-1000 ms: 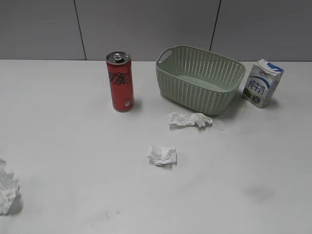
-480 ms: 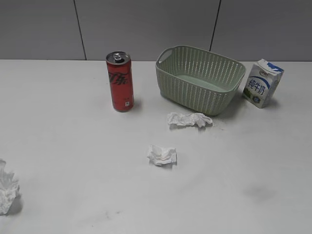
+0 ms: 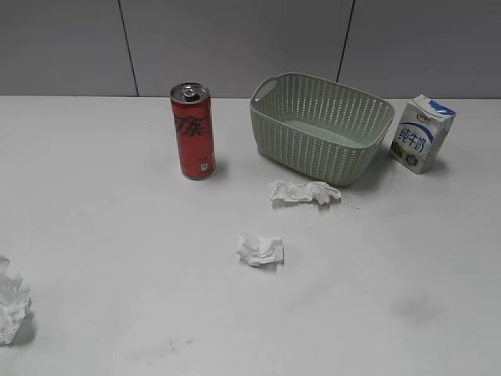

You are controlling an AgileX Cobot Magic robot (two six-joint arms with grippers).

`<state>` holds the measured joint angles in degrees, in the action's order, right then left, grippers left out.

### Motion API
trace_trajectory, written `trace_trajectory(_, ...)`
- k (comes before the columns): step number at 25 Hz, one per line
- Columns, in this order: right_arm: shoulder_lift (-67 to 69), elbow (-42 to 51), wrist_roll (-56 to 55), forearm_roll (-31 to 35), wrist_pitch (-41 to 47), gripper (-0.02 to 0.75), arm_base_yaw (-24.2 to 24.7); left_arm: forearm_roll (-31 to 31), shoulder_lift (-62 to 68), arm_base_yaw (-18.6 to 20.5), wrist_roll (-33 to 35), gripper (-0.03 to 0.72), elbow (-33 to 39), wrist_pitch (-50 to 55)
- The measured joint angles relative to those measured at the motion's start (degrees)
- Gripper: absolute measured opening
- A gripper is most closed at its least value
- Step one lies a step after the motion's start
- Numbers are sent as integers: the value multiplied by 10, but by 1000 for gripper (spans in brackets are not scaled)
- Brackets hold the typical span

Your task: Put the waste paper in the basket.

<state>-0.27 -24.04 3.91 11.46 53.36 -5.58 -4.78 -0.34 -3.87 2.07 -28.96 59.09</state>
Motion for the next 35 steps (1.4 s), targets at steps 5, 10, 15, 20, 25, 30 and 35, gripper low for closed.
trace_trajectory(5,0,0,0,0,0,582,0,-9,32,0,0,638,0,-1)
trace_trajectory(10,0,0,0,0,0,582,0,-14,109,0,0,660,0,-2)
trace_trajectory(15,0,0,0,0,0,582,0,-42,227,0,0,652,0,-4)
trace_trajectory(20,0,0,0,0,0,583,0,-68,353,0,1,633,-1,-19)
trace_trajectory(25,0,0,0,0,0,583,0,-85,476,0,24,622,-9,-81)
trace_trajectory(30,0,0,0,0,0,582,0,-84,613,-10,32,611,-11,-139)
trace_trajectory(35,0,0,0,0,0,582,0,-83,743,-40,32,596,-11,-220)
